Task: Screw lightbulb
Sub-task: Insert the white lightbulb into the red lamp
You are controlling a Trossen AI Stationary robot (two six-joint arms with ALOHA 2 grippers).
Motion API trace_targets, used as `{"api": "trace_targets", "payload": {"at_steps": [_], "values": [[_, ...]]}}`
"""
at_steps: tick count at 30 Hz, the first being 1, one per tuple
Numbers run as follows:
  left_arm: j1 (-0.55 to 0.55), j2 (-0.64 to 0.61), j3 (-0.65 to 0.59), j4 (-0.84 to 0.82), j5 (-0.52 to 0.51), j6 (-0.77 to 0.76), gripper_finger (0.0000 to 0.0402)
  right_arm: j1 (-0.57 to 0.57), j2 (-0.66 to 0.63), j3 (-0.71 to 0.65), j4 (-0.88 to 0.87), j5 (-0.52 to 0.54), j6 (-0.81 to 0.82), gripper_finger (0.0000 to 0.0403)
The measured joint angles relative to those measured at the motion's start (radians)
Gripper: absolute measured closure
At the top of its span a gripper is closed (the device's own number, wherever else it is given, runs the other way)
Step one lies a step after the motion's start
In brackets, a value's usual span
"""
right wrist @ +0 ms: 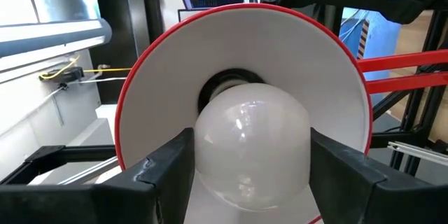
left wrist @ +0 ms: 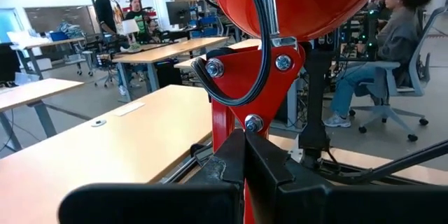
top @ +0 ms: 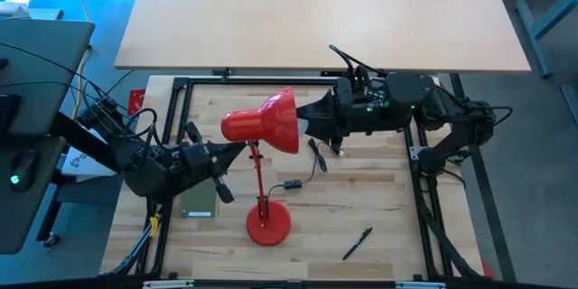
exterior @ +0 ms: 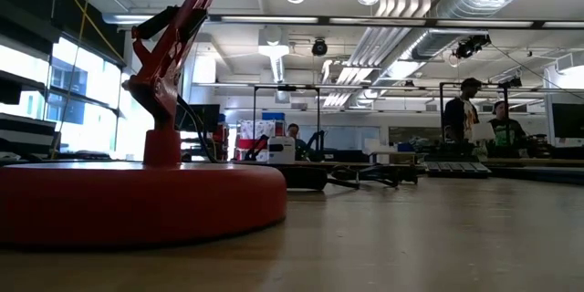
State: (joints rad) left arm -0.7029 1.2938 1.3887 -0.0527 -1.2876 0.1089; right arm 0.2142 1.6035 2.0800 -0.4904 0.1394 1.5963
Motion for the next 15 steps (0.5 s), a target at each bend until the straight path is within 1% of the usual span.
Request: {"api": "trace_targets", "payload": {"at_steps": [15], "values": [[0.000,0.000,0.000,0.005,0.000,-0.020,0.0401,0.000,0.000,0.000,-0.002,0.000,0.000,0.0173]]}}
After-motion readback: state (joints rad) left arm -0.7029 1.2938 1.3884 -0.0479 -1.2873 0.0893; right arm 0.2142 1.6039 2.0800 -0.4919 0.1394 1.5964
